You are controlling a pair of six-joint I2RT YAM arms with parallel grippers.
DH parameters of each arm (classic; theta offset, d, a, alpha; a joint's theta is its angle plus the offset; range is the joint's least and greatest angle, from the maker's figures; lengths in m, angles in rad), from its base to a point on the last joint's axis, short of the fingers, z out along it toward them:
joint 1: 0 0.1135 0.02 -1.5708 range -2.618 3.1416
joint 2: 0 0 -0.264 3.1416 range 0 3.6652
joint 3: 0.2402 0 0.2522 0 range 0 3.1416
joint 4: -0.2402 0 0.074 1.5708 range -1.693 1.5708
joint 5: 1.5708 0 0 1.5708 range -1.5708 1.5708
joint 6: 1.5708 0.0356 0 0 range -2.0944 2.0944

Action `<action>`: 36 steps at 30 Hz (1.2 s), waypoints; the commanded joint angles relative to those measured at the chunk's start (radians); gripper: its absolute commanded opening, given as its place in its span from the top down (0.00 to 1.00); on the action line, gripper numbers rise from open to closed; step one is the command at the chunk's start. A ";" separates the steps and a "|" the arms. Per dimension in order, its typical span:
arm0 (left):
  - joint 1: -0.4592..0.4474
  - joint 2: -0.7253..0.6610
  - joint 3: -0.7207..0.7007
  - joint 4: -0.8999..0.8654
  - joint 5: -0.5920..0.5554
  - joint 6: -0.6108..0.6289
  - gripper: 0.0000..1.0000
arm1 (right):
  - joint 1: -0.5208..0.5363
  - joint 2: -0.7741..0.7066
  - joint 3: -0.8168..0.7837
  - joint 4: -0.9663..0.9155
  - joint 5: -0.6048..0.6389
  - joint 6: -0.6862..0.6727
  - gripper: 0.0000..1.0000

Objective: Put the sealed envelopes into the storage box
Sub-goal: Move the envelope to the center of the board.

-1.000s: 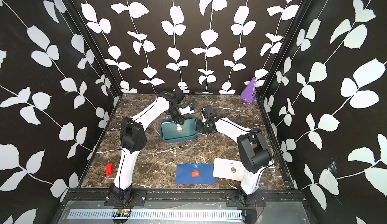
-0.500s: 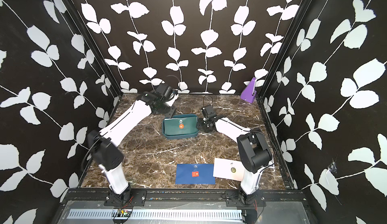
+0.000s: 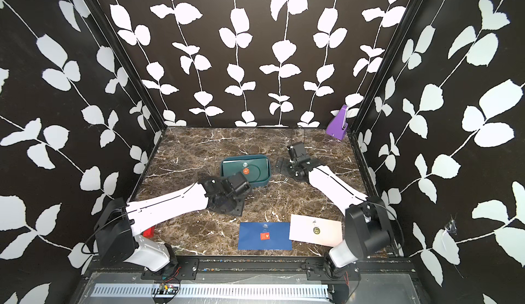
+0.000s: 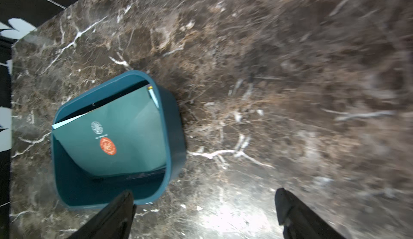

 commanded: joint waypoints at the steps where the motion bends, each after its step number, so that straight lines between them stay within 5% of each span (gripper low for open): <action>1: -0.058 -0.003 -0.026 0.044 0.005 -0.187 0.45 | -0.013 -0.023 -0.059 -0.062 0.055 -0.041 0.01; 19: -0.125 0.187 -0.114 0.155 0.138 -0.226 0.44 | -0.009 -0.150 -0.162 -0.100 0.036 -0.048 0.03; 30: -0.100 0.327 0.012 0.055 0.122 -0.119 0.45 | 0.012 -0.183 -0.134 -0.120 0.035 -0.029 0.04; 36: -0.014 0.335 0.029 0.054 0.236 -0.053 0.46 | 0.039 -0.190 -0.146 -0.101 0.038 -0.002 0.04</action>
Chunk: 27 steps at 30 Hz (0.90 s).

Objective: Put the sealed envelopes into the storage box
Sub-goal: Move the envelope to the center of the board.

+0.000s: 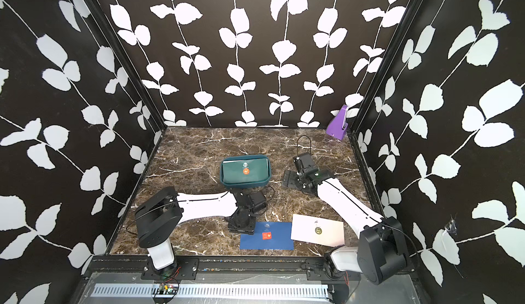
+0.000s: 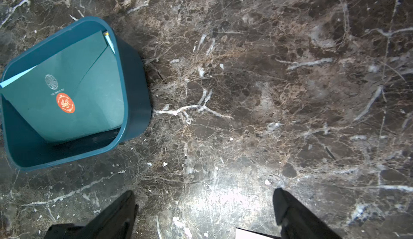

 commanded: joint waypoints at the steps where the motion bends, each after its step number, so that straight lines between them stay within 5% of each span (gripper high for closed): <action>1: 0.070 0.033 0.045 -0.034 0.064 0.098 0.46 | 0.016 -0.028 -0.014 0.014 0.008 0.024 0.04; 8: 0.175 0.120 0.196 -0.224 0.005 0.338 0.47 | 0.020 -0.039 -0.034 0.057 0.008 0.039 0.04; 15: 0.192 0.085 0.147 -0.195 -0.106 0.383 0.48 | 0.029 -0.008 -0.016 0.041 -0.026 -0.004 0.04; 21: 0.190 -0.129 0.106 -0.169 -0.075 0.365 0.48 | 0.098 -0.006 -0.037 0.004 -0.004 0.008 0.03; 27: 0.096 -0.195 0.080 -0.167 -0.066 0.283 0.48 | 0.122 0.000 -0.063 -0.017 0.042 0.044 0.03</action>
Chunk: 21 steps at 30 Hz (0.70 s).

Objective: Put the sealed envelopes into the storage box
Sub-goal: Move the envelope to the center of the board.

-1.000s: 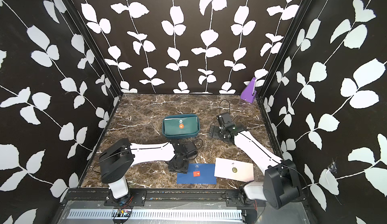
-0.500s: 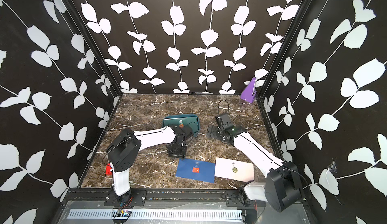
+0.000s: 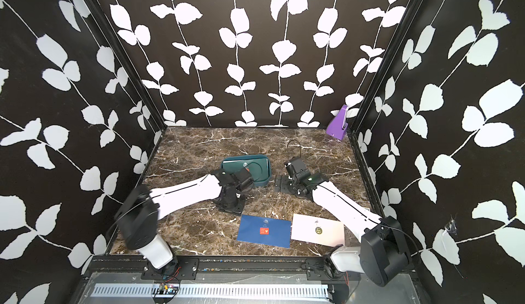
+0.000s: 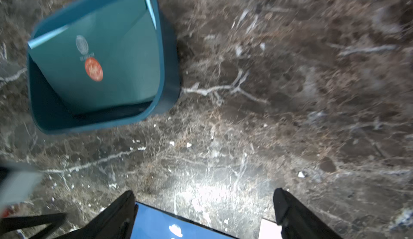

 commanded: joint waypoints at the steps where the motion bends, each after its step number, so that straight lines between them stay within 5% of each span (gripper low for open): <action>1: -0.083 -0.003 -0.002 -0.004 0.010 -0.047 0.48 | 0.002 0.000 -0.039 -0.036 0.072 0.030 0.03; 8: -0.142 0.077 -0.034 0.092 0.030 -0.031 0.49 | -0.050 -0.056 -0.025 -0.136 0.192 0.116 0.01; 21: -0.142 0.214 -0.088 0.183 0.015 0.130 0.48 | -0.093 -0.098 -0.015 -0.205 0.223 0.124 0.01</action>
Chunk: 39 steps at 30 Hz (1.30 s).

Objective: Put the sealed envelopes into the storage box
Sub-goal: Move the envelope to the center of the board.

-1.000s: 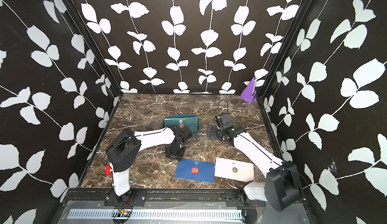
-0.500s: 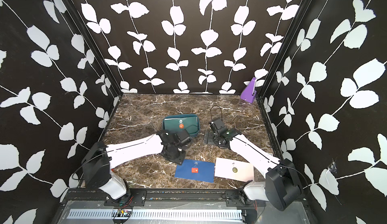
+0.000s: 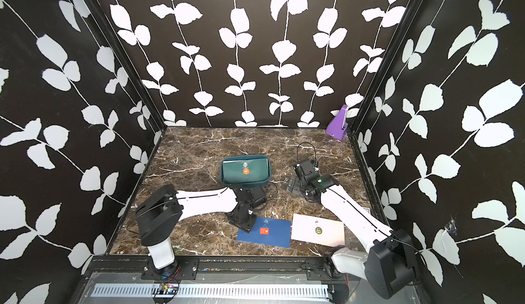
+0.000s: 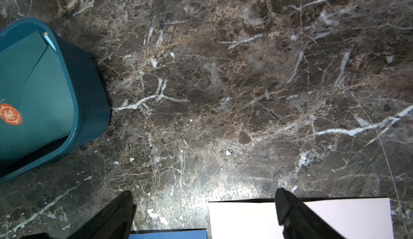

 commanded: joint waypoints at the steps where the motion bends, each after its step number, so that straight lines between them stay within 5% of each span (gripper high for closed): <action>1: 0.001 0.003 -0.039 0.046 -0.031 0.046 0.48 | -0.006 0.002 0.008 -0.036 0.024 0.001 0.02; 6: 0.015 0.017 -0.088 0.044 -0.147 0.041 0.48 | 0.003 0.053 0.069 -0.036 -0.066 -0.058 0.03; 11: 0.098 -0.011 -0.200 0.128 -0.122 0.024 0.48 | 0.081 0.119 0.105 -0.038 -0.165 -0.111 0.03; 22: 0.179 -0.119 -0.311 0.129 -0.134 -0.035 0.49 | 0.322 0.239 0.109 0.013 -0.234 0.054 0.03; 29: 0.182 -0.258 -0.227 0.052 -0.106 -0.062 0.48 | 0.437 0.166 0.049 -0.015 -0.155 0.243 0.03; 39: 0.196 -0.384 -0.069 -0.079 -0.198 -0.113 0.44 | 0.595 0.365 0.116 0.027 -0.167 0.332 0.17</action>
